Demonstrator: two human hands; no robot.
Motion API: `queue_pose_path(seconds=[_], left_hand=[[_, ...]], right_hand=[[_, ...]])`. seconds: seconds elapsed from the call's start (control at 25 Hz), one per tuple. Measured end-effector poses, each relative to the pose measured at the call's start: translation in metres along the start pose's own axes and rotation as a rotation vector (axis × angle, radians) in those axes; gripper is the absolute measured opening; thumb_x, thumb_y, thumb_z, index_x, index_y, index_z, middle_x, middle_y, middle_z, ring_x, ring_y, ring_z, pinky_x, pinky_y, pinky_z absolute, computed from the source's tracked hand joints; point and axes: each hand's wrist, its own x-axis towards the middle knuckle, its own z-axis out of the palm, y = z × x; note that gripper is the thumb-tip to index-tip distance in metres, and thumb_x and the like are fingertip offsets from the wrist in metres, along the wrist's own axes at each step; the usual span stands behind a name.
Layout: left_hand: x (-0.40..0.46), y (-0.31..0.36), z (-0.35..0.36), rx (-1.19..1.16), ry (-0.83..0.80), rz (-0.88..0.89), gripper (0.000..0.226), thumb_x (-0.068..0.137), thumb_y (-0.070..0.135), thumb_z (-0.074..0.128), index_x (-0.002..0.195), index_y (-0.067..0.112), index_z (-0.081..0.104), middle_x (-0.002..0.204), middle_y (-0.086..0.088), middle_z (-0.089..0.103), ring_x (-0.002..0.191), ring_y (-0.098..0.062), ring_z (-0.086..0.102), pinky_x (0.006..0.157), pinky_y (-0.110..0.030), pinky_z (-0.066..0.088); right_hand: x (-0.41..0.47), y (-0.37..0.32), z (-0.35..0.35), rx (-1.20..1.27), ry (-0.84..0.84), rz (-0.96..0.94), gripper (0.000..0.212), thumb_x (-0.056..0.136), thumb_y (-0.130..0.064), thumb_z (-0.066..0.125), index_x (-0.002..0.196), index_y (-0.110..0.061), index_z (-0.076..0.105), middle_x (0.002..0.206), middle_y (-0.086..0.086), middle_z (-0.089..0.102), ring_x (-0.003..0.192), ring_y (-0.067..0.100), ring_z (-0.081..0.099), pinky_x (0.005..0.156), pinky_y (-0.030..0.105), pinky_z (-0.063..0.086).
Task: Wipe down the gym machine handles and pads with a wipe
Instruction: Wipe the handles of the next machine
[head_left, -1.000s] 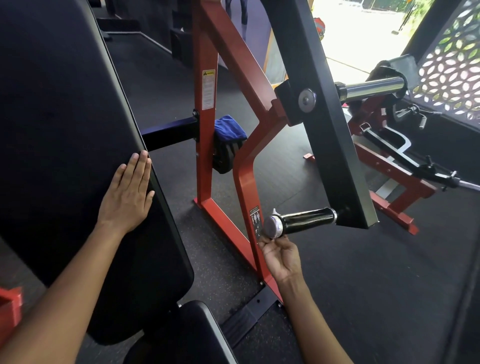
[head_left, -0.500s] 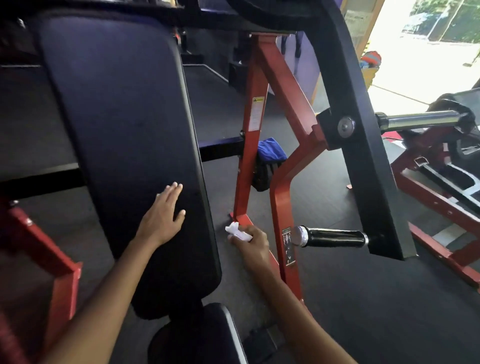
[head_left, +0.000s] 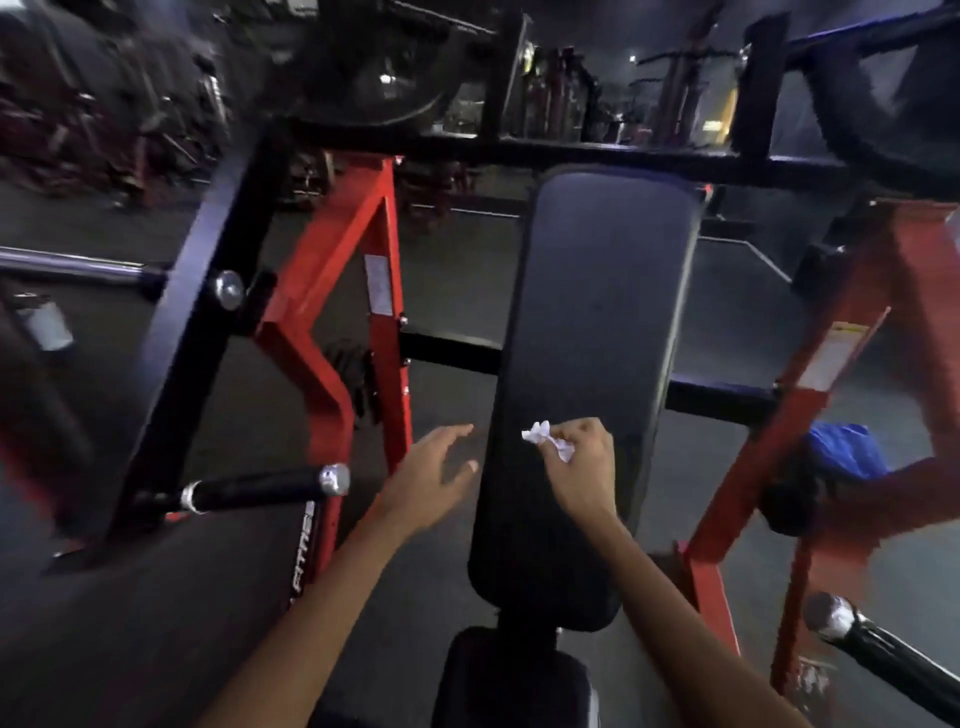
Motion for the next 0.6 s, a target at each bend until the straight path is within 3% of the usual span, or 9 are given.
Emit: queue_pose_path(seconds=[0.12,0.24,0.36,0.48,0.6], left_hand=[[-0.041,-0.016,-0.052,0.082,0.081,-0.031,0.046,0.083,0.024,0.058,0.125,0.006,0.056,0.125,-0.005,0.06,0.116,-0.014,0.055,0.097,-0.009,0.033],[-0.072,-0.036,-0.097,0.127,0.153,-0.106,0.045,0.082,0.026,0.055,0.123,0.007,0.057,0.123,-0.004,0.06,0.117,-0.015,0.054,0.102,-0.021,0.036],[-0.096,-0.071,-0.137,0.152,0.246,-0.193,0.042,0.086,0.019,0.06,0.126,0.008,0.055,0.126,-0.006,0.058,0.12,-0.019,0.053,0.102,-0.032,0.042],[-0.111,-0.116,-0.171,0.256,0.295,-0.244,0.041,0.09,0.016,0.058,0.13,0.009,0.051,0.131,-0.005,0.054,0.125,-0.018,0.048,0.105,-0.026,0.034],[-0.117,-0.166,-0.2,0.335,0.297,-0.307,0.044,0.094,0.02,0.052,0.137,0.012,0.045,0.139,-0.003,0.047,0.132,-0.017,0.039,0.108,-0.029,0.032]], right_hand=[[-0.023,-0.055,0.031,0.135,-0.11,-0.11,0.035,0.09,-0.025,0.061,0.069,0.003,0.063,0.068,-0.001,0.061,0.078,0.009,0.055,0.069,0.028,0.052],[-0.051,-0.097,0.06,0.217,-0.201,-0.193,0.012,0.087,-0.006,0.062,0.075,-0.006,0.064,0.077,-0.019,0.057,0.08,-0.011,0.056,0.068,0.006,0.043],[-0.069,-0.122,0.099,0.182,-0.277,-0.313,0.009,0.087,-0.005,0.059,0.08,-0.009,0.063,0.081,-0.003,0.056,0.074,0.005,0.054,0.067,0.016,0.04],[-0.079,-0.143,0.139,0.163,-0.299,-0.389,0.01,0.088,-0.007,0.058,0.09,-0.011,0.067,0.084,0.001,0.056,0.074,0.01,0.052,0.066,0.017,0.04],[-0.09,-0.162,0.188,0.086,-0.3,-0.454,0.02,0.088,-0.007,0.059,0.104,-0.012,0.07,0.086,0.001,0.055,0.074,0.013,0.056,0.069,0.023,0.046]])
